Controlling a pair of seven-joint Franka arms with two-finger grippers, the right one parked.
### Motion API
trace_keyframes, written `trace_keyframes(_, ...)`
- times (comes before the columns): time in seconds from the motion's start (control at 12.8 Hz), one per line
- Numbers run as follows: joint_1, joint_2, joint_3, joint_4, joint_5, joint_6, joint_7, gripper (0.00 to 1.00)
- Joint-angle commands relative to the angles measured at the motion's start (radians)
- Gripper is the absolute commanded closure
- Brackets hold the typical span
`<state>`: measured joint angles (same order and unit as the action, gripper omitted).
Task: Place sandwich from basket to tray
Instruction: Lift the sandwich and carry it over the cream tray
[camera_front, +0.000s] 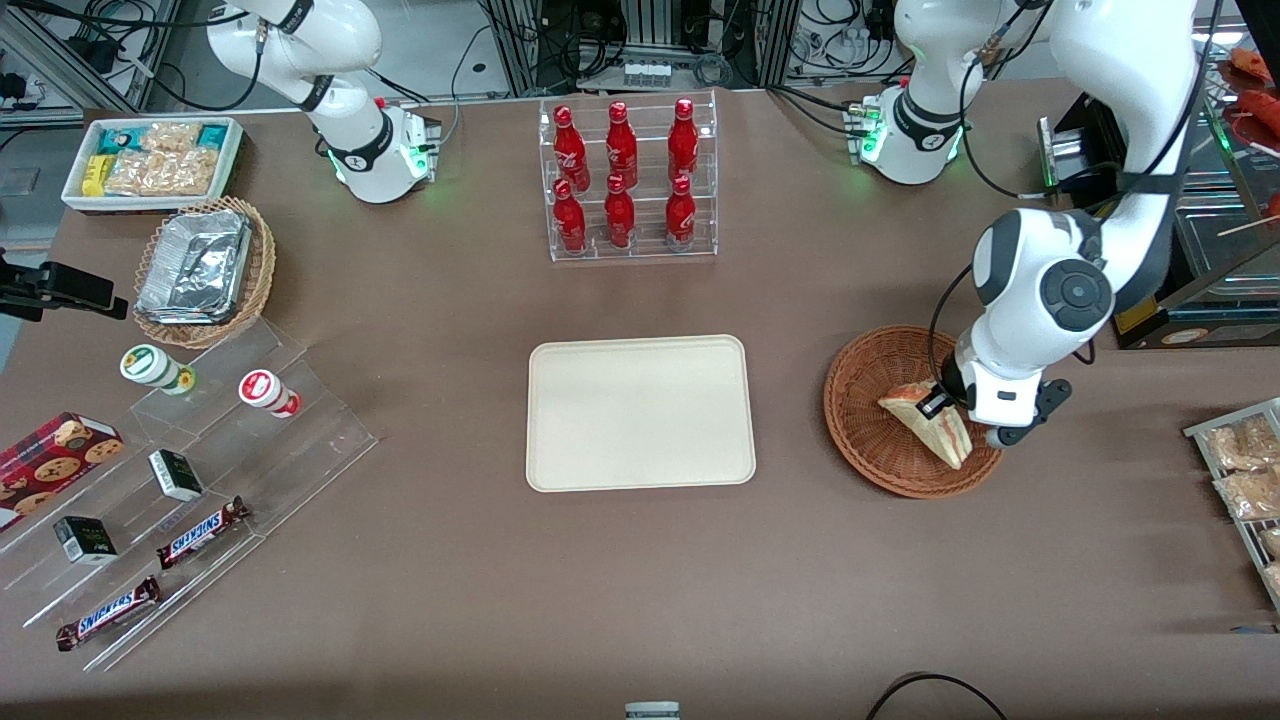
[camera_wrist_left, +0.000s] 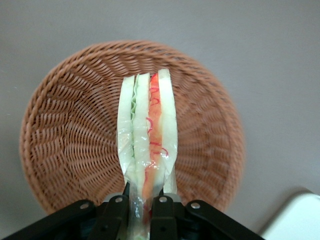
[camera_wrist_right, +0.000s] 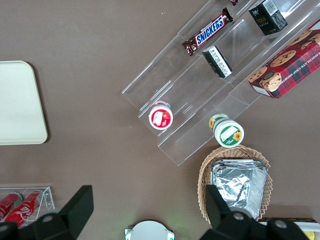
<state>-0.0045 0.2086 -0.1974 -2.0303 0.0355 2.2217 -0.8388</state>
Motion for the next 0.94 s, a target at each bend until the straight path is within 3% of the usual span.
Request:
trace_keyframes(0.0, -0.095, 0.006, 0.000, 0.235, 0.021, -0.224, -0.019, 1.00)
trace_keyframes(0.23, -0.198, 0.054, 0.000, 0.436, 0.017, -0.361, -0.031, 1.00)
trace_keyframes(0.55, -0.316, 0.113, 0.000, 0.484, 0.018, -0.349, -0.014, 1.00)
trace_keyframes(0.86, -0.446, 0.267, 0.001, 0.588, 0.027, -0.297, -0.011, 1.00)
